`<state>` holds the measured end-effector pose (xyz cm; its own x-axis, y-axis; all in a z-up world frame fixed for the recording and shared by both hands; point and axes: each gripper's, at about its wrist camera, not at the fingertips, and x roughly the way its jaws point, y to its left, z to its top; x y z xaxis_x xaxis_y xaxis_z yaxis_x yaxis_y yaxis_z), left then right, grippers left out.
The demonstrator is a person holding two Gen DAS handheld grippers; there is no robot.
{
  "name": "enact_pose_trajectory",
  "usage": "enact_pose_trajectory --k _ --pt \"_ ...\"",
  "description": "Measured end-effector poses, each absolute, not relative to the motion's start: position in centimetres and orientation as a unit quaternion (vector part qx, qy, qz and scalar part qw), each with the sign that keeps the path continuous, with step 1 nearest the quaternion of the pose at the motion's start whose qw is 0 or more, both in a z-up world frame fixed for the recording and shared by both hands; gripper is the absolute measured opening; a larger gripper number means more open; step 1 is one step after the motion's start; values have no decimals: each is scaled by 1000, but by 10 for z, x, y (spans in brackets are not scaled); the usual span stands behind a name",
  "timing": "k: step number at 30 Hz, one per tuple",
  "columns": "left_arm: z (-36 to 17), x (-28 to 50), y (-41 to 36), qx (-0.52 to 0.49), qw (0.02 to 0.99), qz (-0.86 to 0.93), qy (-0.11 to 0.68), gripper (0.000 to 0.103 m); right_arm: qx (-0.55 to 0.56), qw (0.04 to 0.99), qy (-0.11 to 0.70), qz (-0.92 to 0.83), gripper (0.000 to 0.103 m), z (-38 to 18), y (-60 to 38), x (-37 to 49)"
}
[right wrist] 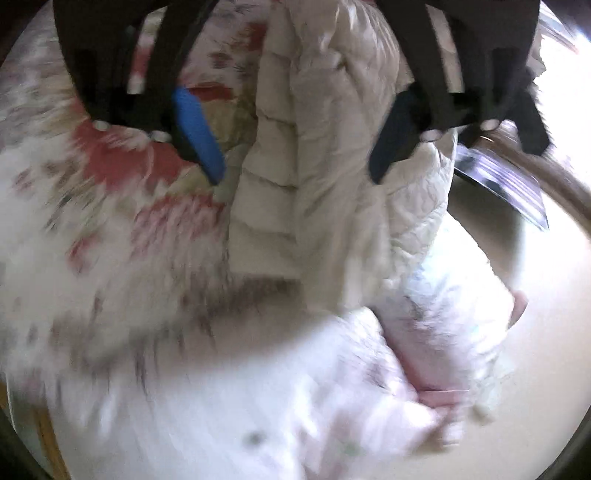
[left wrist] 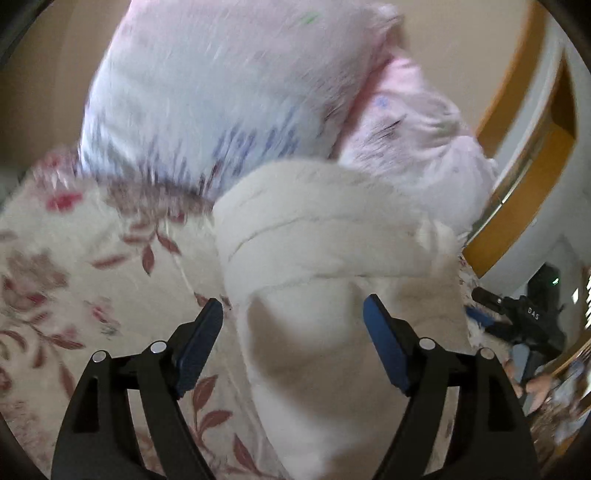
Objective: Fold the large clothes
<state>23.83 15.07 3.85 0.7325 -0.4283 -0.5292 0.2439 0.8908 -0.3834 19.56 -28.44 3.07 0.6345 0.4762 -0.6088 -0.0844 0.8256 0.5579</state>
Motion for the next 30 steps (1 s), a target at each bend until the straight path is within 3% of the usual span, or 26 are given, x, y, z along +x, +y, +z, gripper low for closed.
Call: enact_pose_trajectory --k 2,5,10,16,18,20,23,27,28,29,30 --pt "51 214 131 -112 930 -200 289 78 208 878 383 199 50 45 -265 179" --pt "58 185 95 -66 928 -248 270 78 144 876 385 251 39 52 -217 166" --pt "38 184 59 -12 911 -273 307 78 74 866 435 234 34 19 -180 184" --pt "3 220 57 -40 891 -281 355 78 80 850 470 224 34 1 -176 203" --pt "3 221 57 -43 891 -280 354 79 95 850 459 242 40 16 -183 208" --pt "4 222 58 -47 890 -284 353 80 130 869 418 231 70 42 -203 223" --pt "4 222 58 -47 890 -286 353 83 187 890 379 172 73 64 -237 253" --pt "4 221 55 -45 890 -287 352 85 249 870 401 144 73 54 -252 315" --pt "5 221 55 -46 889 -288 352 86 259 862 407 154 65 50 -250 324" --pt "5 220 55 -46 889 -288 352 86 260 859 409 165 40 45 -244 329" --pt "5 219 54 -46 889 -288 352 87 246 863 410 164 24 42 -238 334"
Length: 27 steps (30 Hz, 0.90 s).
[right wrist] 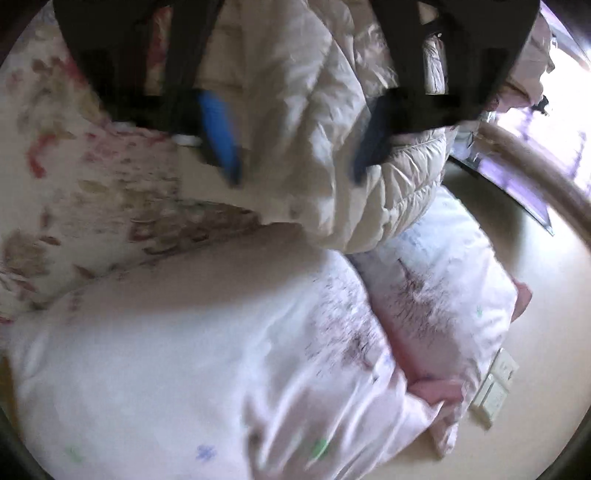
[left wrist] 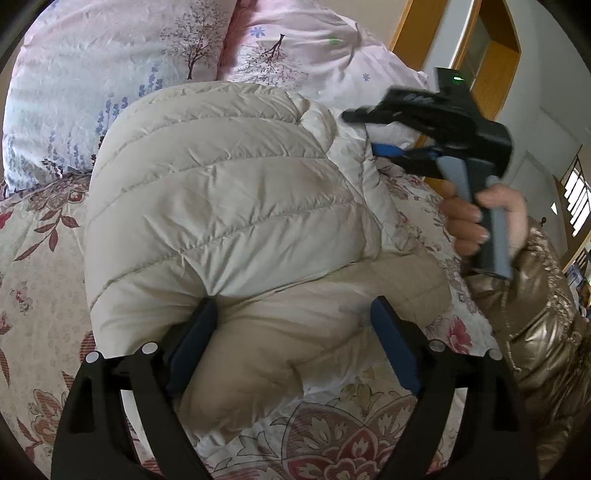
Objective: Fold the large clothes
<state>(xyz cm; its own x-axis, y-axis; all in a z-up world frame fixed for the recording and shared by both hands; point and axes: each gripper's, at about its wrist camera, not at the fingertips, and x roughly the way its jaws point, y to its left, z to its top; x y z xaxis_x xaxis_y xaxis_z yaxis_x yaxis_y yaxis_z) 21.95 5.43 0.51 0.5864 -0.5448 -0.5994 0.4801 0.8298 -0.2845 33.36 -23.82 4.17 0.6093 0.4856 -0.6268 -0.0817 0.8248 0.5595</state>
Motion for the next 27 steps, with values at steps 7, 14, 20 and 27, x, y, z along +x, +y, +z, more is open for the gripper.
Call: enact_pose_trajectory --k 7,14,20,27 --pt "12 218 42 -34 888 -309 339 87 251 855 451 52 12 -3 -247 326" --pt "8 222 28 -2 896 -298 328 87 187 861 473 -24 14 -22 -224 331" --pt "17 210 33 -9 903 -288 319 91 202 872 445 -8 55 5 -249 306" --pt "33 186 59 -10 929 -234 287 93 160 896 395 127 51 51 -229 219"
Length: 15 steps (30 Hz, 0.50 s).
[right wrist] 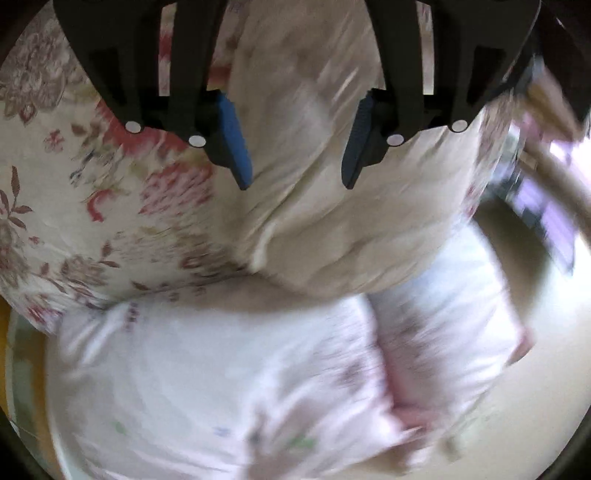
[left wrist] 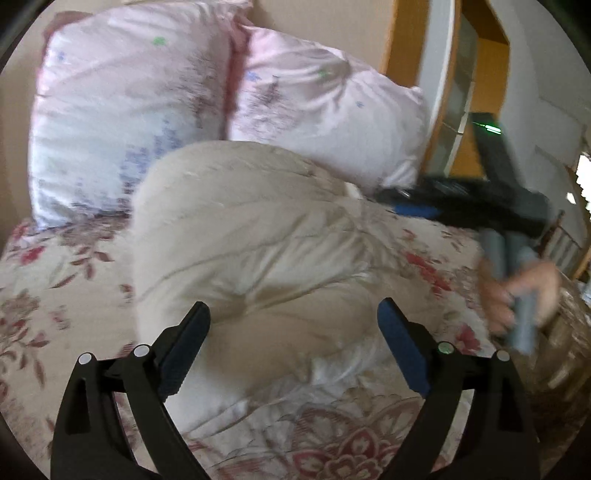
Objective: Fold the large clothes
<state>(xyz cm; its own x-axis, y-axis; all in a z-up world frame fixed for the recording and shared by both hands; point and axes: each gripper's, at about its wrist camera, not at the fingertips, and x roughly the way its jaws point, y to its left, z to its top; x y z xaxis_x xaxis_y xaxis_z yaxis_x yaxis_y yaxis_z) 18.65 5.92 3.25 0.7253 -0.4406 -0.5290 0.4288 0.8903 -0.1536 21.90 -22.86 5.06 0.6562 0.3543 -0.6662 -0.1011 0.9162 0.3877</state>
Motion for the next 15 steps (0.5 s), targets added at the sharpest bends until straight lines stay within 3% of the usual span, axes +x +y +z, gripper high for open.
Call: enact_pose_trajectory --k 6,11,15 --pt "22 196 56 10 930 -192 312 93 118 861 481 120 50 0 -197 234" --pt "26 186 46 29 941 -158 299 102 133 859 482 109 58 -3 -204 240" --pt "27 181 47 17 943 -153 296 102 129 877 449 112 58 18 -204 214"
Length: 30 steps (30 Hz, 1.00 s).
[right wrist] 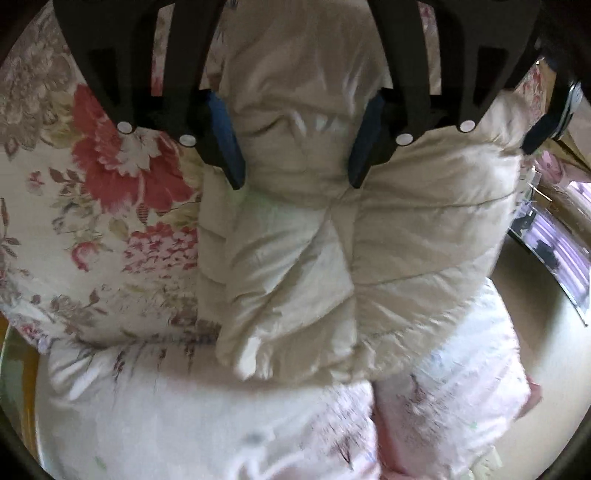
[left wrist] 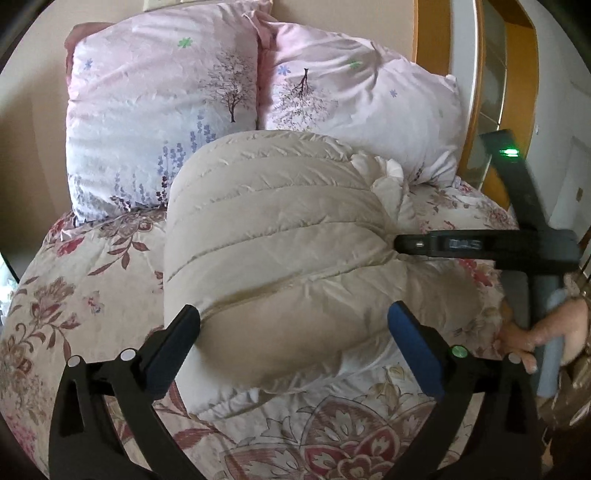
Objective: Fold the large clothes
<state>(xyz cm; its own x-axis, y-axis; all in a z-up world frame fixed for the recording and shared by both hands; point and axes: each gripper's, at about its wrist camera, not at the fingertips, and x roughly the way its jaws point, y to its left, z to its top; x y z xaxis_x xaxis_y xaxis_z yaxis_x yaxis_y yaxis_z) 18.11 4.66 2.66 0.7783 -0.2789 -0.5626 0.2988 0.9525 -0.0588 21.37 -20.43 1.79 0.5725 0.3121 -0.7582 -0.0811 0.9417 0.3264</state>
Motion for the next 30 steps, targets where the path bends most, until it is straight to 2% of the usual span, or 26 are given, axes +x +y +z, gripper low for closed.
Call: enact_pose_trajectory --k 5,10,13,15,17,18,22,30 --pt "27 176 48 16 945 -141 295 102 121 890 418 137 55 38 -203 178" --pt "20 180 44 22 942 -136 306 102 103 868 469 125 54 5 -199 180" --pt "22 177 44 30 944 -121 306 102 117 865 473 123 56 -1 -203 188" --pt "27 169 49 27 950 -104 295 102 111 873 460 116 63 9 -202 182" --pt "31 158 59 8 956 -103 276 102 92 888 441 99 92 19 -200 171" --pt "31 154 64 -3 957 -104 272 102 84 896 426 91 94 26 -199 164" --pt "29 143 80 -36 955 -100 278 102 80 915 386 80 101 48 -201 139" --pt "10 129 88 -37 944 -66 321 102 66 914 391 86 101 56 -195 107"
